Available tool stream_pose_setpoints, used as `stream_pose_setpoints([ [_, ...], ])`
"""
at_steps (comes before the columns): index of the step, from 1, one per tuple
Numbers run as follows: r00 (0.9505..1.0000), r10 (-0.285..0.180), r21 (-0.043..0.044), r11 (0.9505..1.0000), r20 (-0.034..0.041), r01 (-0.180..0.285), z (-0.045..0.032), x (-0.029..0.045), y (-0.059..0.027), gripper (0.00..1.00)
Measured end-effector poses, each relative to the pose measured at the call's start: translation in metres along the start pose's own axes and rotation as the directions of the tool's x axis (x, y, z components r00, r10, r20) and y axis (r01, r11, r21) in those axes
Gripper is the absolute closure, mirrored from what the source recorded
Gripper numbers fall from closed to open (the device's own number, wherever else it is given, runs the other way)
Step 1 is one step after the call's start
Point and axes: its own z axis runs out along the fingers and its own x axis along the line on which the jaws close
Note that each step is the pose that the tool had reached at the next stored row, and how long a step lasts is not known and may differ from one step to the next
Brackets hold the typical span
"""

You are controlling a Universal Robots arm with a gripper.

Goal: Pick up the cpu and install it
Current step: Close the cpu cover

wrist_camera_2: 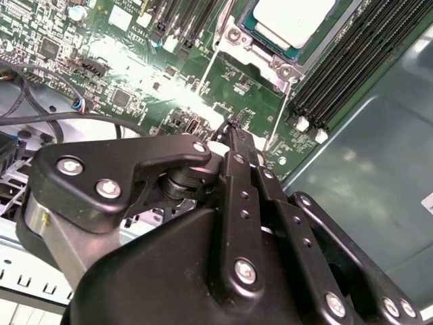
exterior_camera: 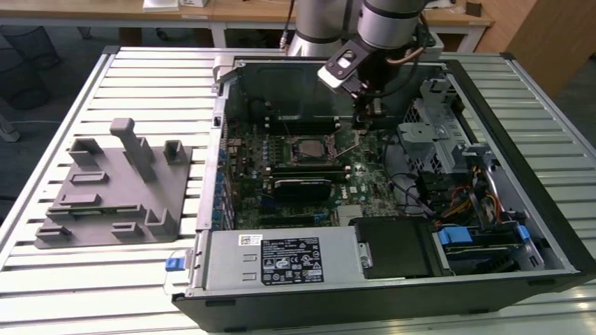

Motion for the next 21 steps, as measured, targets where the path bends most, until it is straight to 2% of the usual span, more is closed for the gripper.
stream_pose_setpoints([
  [18,1.0000,-0.007,0.0014,1.0000,-0.0001,0.007,0.0085,0.0027,0.0205,0.89],
  [21,1.0000,-0.007,0.0017,1.0000,-0.0001,0.007,0.0116,0.0029,0.0215,0.89],
])
